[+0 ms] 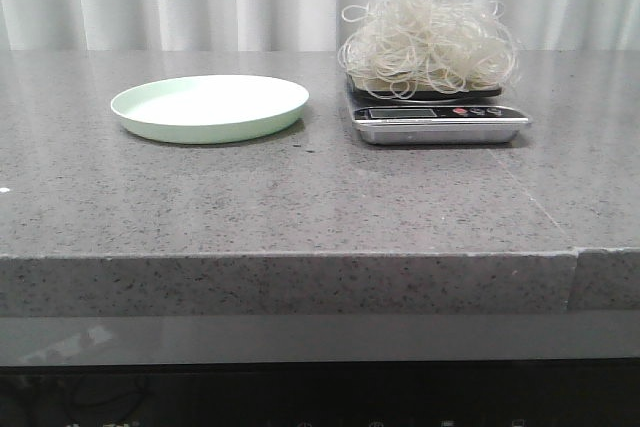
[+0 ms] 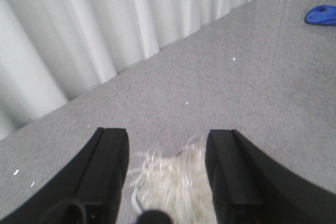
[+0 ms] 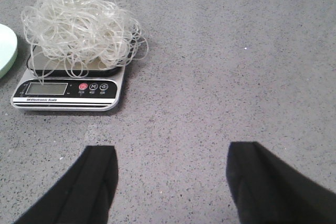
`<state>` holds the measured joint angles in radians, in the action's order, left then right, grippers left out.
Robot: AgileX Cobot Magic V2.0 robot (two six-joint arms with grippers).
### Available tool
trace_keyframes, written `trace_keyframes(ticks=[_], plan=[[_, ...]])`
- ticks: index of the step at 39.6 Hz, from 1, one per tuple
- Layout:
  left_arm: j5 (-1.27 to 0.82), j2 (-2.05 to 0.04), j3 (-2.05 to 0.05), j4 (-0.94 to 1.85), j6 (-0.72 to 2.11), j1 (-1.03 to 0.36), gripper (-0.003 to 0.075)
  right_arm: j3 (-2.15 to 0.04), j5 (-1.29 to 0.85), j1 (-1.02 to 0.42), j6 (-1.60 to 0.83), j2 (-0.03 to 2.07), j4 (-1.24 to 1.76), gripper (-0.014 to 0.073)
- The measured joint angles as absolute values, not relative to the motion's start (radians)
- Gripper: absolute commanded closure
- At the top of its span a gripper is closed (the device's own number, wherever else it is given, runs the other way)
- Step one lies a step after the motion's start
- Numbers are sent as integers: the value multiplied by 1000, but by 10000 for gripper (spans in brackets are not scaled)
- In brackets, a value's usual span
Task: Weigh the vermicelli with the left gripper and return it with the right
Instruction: 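Lower the vermicelli onto the scale pan and open the left gripper, then withdraw the left gripper and hold while the scale weighs the noodles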
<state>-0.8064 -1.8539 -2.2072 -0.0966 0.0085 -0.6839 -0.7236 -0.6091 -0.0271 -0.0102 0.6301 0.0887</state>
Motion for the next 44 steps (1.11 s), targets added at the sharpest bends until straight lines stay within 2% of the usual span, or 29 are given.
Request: trace_keyframes(ticks=[7, 15, 31, 44], plan=[[-969, -1743, -2211, -97, 0, -684, 293, -724, -609, -27, -10, 630, 89, 34], [-983, -1586, -2107, -110, 0, -704, 293, -724, -609, -27, -10, 630, 89, 34], [-728, -1171, -1449, -112, -40, -745, 293, -724, -609, -27, -10, 630, 89, 34], [-618, -823, -1031, -112, -60, -745, 293, -724, -609, -27, -10, 630, 89, 34]])
